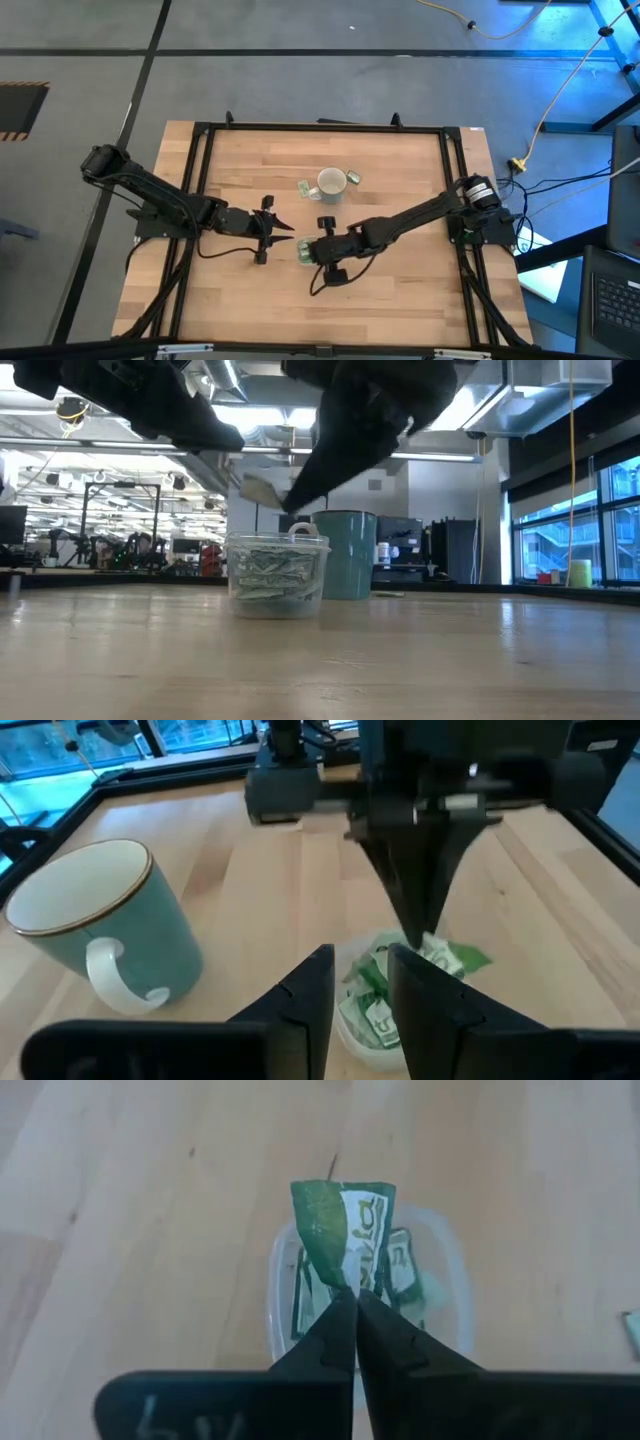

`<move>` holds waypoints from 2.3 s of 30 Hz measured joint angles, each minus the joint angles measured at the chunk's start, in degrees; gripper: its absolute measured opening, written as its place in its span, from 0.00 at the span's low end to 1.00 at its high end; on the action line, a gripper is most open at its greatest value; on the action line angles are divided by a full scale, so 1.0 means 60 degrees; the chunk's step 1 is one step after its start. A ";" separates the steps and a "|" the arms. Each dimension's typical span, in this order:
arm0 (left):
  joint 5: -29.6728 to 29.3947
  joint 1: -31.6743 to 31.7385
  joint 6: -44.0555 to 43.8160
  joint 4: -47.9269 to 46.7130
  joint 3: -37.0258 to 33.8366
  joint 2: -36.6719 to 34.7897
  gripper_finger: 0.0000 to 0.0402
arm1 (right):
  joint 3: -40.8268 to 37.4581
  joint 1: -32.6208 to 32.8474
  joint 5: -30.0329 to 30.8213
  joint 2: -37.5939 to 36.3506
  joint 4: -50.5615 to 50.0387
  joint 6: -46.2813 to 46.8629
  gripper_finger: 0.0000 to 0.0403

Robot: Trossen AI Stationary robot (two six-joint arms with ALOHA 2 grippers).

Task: Pick and place Stevia / Truvia into bins
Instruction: Put the green stevia packet into the transparent bin, then put the white stevia packet into the transparent bin

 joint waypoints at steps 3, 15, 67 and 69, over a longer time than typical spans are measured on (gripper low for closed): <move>0.0001 0.0002 0.0001 0.0003 0.0000 0.0000 0.23 | 0.0093 0.0000 0.0000 0.0242 -0.0066 0.0093 0.03; 0.0023 0.0000 -0.0192 -0.0115 0.0000 0.0000 0.22 | 0.0042 -0.0056 0.0069 0.0324 -0.0206 0.0267 0.07; 0.2617 0.4744 0.0633 -0.1328 0.0000 0.0037 0.26 | -0.5425 -0.0142 0.0270 -0.5748 0.1259 0.2748 0.23; 0.2716 0.4924 0.0795 -0.1253 0.0000 0.0155 0.30 | -0.5430 -0.0142 0.0267 -0.5746 0.1229 0.2703 0.23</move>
